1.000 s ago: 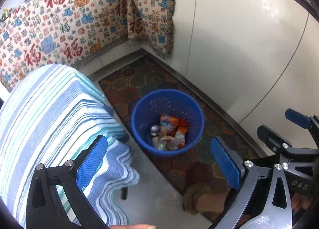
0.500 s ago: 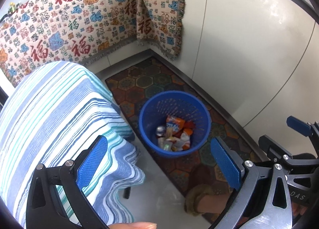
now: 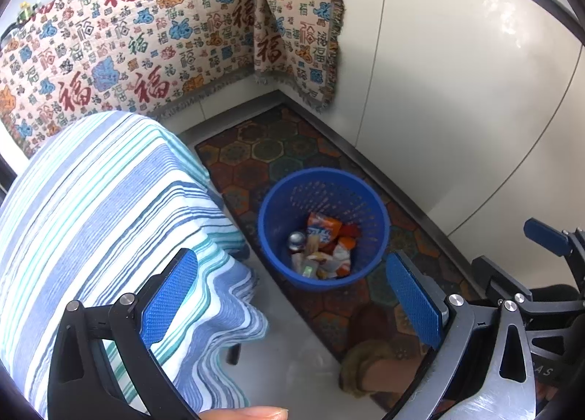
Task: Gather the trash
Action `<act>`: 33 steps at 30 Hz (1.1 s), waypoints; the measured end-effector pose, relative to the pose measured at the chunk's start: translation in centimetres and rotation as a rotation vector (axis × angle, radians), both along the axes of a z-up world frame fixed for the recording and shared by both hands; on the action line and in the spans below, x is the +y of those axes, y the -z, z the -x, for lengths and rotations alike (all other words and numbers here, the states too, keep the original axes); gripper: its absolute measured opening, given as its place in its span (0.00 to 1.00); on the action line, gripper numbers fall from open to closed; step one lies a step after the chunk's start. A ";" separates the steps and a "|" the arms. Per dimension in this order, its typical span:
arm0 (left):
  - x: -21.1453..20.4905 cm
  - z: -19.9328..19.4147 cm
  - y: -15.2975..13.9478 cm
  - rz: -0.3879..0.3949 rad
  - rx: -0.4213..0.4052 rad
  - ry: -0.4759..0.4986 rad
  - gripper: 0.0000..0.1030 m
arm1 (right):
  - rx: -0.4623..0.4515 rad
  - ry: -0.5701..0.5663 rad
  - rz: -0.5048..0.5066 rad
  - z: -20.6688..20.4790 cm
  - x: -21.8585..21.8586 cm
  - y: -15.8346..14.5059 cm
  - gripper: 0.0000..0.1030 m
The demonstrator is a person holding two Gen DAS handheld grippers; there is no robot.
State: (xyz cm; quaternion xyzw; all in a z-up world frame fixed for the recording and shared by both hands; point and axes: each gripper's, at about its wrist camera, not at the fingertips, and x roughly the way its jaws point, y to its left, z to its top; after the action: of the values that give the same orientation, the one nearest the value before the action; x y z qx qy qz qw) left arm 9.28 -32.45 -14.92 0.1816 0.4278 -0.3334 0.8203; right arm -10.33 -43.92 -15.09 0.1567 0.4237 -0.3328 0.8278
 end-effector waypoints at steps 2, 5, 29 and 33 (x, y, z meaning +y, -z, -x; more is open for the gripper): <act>-0.1 0.0 0.0 -0.002 0.002 0.003 1.00 | 0.002 0.001 0.001 -0.1 0.0 0.0 0.88; -0.2 0.1 0.0 -0.003 0.007 0.007 1.00 | 0.008 0.003 0.002 -0.2 0.1 0.1 0.88; -0.1 0.3 0.1 -0.012 0.016 0.017 0.99 | 0.018 0.015 0.006 -0.3 0.0 0.2 0.88; -0.2 0.3 0.1 -0.011 0.017 0.016 0.99 | 0.019 0.013 0.007 -0.3 -0.1 0.2 0.88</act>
State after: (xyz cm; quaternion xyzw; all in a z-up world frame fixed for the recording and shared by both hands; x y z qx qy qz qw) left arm 8.97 -32.64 -14.99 0.1868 0.4351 -0.3388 0.8130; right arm -9.98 -44.07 -15.28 0.1537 0.4293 -0.3411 0.8220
